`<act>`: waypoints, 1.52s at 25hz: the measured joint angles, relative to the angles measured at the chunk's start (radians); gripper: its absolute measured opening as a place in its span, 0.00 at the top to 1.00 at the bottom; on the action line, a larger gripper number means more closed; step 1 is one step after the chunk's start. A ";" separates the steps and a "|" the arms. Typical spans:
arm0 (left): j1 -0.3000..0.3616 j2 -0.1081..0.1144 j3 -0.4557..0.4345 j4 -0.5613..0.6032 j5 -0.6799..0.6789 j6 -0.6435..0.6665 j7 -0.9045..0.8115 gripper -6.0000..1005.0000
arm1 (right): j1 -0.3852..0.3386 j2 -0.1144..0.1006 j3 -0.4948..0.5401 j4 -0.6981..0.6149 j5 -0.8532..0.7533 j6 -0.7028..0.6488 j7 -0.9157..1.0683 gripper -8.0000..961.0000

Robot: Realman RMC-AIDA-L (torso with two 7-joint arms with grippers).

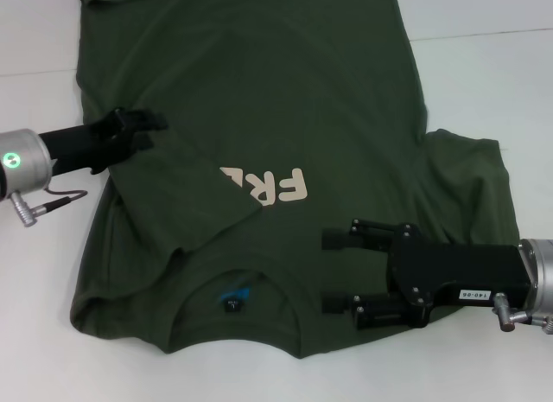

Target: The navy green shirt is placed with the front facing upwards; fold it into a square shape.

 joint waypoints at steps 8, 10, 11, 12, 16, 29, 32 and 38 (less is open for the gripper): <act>0.093 -0.003 -0.011 0.137 -0.071 0.198 0.007 0.44 | -0.001 -0.002 0.005 -0.002 0.002 -0.006 0.000 0.07; 0.123 0.001 -0.011 0.185 -0.084 0.287 0.009 0.36 | -0.001 -0.006 0.009 -0.008 0.001 -0.003 0.004 0.07; 0.140 0.002 -0.011 0.218 -0.088 0.348 0.009 0.32 | -0.001 -0.008 0.010 -0.009 0.001 -0.002 0.005 0.07; 0.154 0.003 -0.011 0.245 -0.089 0.399 0.009 0.28 | -0.001 -0.011 0.012 -0.009 0.002 -0.001 0.007 0.07; 0.201 0.005 -0.011 0.310 -0.087 0.549 0.009 0.22 | -0.002 -0.019 0.033 -0.017 0.006 -0.003 0.048 0.07; 0.441 -0.086 -0.019 0.298 -0.117 0.797 0.918 0.15 | -0.001 -0.045 0.044 -0.116 -0.005 -0.001 0.358 0.07; 0.470 -0.088 -0.054 0.255 -0.146 0.832 1.059 0.16 | -0.002 -0.046 0.051 -0.118 -0.004 -0.014 0.374 0.07; 0.488 -0.084 -0.158 0.222 -0.161 0.900 1.131 0.16 | 0.006 -0.074 0.077 -0.127 -0.019 -0.050 0.462 0.07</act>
